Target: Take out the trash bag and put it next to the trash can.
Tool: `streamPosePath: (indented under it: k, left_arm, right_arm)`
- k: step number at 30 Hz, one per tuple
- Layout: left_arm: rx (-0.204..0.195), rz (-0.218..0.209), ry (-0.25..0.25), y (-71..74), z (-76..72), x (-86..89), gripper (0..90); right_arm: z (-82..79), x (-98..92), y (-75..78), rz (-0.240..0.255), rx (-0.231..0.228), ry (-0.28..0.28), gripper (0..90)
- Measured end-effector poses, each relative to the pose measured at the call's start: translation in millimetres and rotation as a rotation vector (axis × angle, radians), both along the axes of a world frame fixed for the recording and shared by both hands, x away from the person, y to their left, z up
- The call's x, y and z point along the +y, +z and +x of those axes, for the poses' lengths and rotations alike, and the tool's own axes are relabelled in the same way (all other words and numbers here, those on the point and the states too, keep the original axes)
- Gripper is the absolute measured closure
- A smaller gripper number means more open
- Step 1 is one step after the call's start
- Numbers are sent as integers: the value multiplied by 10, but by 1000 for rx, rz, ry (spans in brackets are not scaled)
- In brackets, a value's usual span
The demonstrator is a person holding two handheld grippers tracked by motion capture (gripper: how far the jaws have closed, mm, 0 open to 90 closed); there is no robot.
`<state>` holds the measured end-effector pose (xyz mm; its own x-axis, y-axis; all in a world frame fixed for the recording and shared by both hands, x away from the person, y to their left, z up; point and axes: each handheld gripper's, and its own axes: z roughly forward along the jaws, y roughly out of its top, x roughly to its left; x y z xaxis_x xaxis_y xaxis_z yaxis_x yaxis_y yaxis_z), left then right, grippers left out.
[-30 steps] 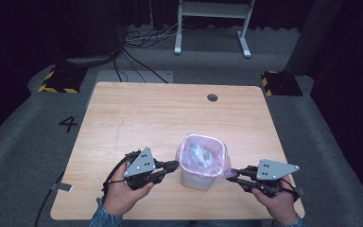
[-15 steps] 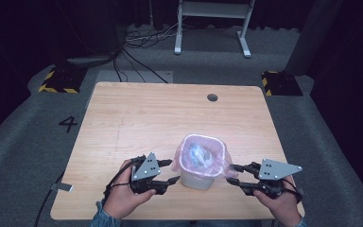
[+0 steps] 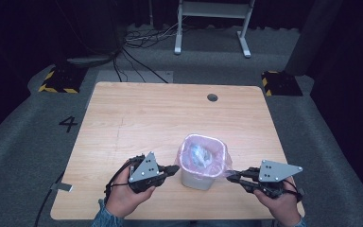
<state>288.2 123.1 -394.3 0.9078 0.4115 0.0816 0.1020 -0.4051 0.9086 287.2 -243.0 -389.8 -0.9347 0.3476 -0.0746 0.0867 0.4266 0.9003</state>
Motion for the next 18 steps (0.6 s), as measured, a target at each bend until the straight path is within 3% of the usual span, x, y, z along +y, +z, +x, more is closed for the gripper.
streamPosePath:
  k: [10,15,18]
  left_arm:
    - [-47,-93,22,171,129,-8,895]
    - [-29,-122,71,145,304,-4,896]
    - [-10,-110,104,76,413,-12,896]
  right_arm:
    - [137,45,111,84,-24,-24,848]
    - [229,59,140,90,-20,-82,852]
    - [287,48,139,83,-14,-126,853]
